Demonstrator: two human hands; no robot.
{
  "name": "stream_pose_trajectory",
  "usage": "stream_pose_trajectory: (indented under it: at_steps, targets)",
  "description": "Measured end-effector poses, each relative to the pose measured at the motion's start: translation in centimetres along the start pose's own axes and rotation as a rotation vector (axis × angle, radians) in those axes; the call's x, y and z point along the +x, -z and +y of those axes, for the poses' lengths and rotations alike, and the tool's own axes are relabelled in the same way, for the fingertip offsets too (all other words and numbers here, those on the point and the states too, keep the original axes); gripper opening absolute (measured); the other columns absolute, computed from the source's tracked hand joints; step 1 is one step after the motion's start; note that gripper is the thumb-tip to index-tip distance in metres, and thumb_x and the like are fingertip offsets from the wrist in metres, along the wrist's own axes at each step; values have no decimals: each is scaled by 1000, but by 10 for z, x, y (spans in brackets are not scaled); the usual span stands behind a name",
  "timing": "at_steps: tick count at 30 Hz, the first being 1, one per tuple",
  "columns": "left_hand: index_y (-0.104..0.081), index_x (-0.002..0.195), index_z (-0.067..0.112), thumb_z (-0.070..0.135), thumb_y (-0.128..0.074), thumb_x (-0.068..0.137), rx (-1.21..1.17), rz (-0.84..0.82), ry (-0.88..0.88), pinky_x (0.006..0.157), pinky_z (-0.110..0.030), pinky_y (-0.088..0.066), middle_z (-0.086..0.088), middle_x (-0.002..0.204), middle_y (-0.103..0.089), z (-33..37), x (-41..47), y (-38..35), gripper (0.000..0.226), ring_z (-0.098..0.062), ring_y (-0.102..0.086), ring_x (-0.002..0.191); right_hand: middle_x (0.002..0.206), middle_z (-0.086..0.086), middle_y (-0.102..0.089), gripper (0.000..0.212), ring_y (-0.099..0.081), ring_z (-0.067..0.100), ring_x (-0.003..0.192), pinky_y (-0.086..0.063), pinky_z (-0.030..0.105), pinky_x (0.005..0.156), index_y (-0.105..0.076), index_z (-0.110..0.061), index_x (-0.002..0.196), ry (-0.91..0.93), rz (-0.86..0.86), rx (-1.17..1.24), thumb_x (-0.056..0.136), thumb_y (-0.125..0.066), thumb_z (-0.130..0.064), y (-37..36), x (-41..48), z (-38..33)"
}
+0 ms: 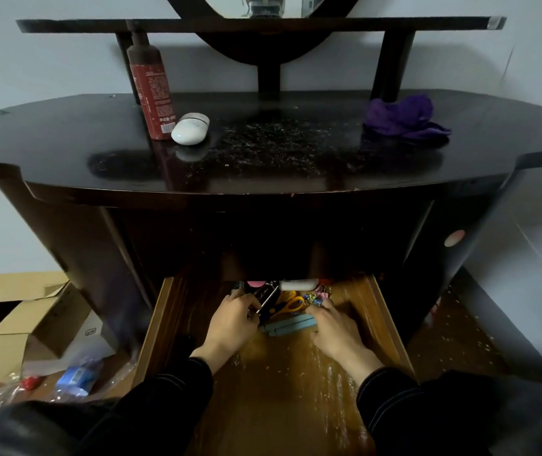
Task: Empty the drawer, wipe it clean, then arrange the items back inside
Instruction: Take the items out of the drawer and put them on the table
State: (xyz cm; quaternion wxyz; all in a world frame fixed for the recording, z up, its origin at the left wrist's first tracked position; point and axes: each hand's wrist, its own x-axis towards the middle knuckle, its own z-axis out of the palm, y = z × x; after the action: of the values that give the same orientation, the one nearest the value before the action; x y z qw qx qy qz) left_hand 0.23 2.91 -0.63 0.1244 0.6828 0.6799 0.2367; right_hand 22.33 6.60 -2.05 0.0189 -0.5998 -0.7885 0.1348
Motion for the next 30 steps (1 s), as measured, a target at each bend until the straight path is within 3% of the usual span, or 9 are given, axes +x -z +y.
stream_pose_trajectory:
  at_steps: [5, 10, 13, 15, 17, 19, 23, 26, 30]
  targets:
    - [-70, 105, 17, 12, -60, 93, -57, -23, -31, 75, -22, -50, 6, 102, -58, 10, -4, 3, 16, -13, -58, 94, 138, 1, -44, 37, -46, 24, 124, -50, 32, 88, -58, -22, 125, 81, 59, -101, 91, -72, -25, 1, 3, 1]
    - [-72, 99, 18, 10, -59, 95, -176, -99, 79, 65, -7, -42, 8, 90, -66, 10, -14, 9, 15, -6, -62, 84, 130, -2, -53, 44, -44, 22, 124, -49, 36, 92, -58, -19, 130, 213, -22, -139, 89, -70, -28, 0, 6, -1]
    - [-72, 96, 14, 10, -59, 96, -355, -237, 201, 55, -12, -44, 3, 83, -69, 12, -22, 12, 14, -5, -63, 66, 112, -5, -54, 32, -48, 19, 112, -46, 32, 82, -64, -22, 113, 254, -45, -104, 85, -69, -36, 10, 2, -3]
    - [-71, 97, 9, 14, -61, 97, -568, -377, 365, 48, -23, -47, -6, 79, -72, 15, -29, 15, 12, -10, -60, 53, 100, -12, -54, 25, -55, 12, 92, -48, 26, 70, -65, -27, 100, 216, -49, 10, 80, -70, -42, 21, -4, -3]
    - [-68, 105, 5, 26, -64, 96, -760, -543, 526, 51, -30, -52, -12, 82, -75, 22, -38, 19, 23, -18, -65, 59, 90, -15, -59, 21, -56, 3, 70, -43, 18, 55, -64, -33, 90, 151, -43, 180, 75, -70, -46, 33, -15, -5]
    - [-64, 113, 4, 39, -65, 95, -954, -628, 589, 56, -33, -56, -18, 92, -75, 30, -44, 20, 40, -25, -68, 69, 86, -15, -62, 20, -56, 0, 63, -39, 13, 49, -62, -37, 85, 130, -36, 344, 71, -69, -49, 40, -26, -10]
    - [-58, 118, 1, 31, -61, 99, -1272, -363, 573, 63, -37, -59, -22, 101, -73, 49, -46, 26, 35, -33, -71, 80, 90, -11, -63, 24, -63, 3, 76, -48, 19, 57, -57, -38, 93, 162, -82, 549, 77, -73, -46, 42, -50, -28]
    - [-59, 114, 0, 26, -58, 100, -1244, -193, 508, 67, -38, -60, -24, 106, -69, 54, -52, 38, 29, -32, -73, 82, 100, -11, -65, 24, -64, 1, 89, -51, 15, 65, -61, -34, 102, 164, -79, 746, 85, -77, -40, 47, -62, -38]
    - [-66, 110, 5, 29, -58, 100, -1095, -170, 326, 70, -40, -61, -18, 106, -70, 52, -73, 64, 27, -28, -73, 94, 96, -4, -74, 13, -71, 6, 86, -50, 16, 61, -68, -25, 104, 189, -88, 1002, 92, -72, -24, 63, -81, -47]
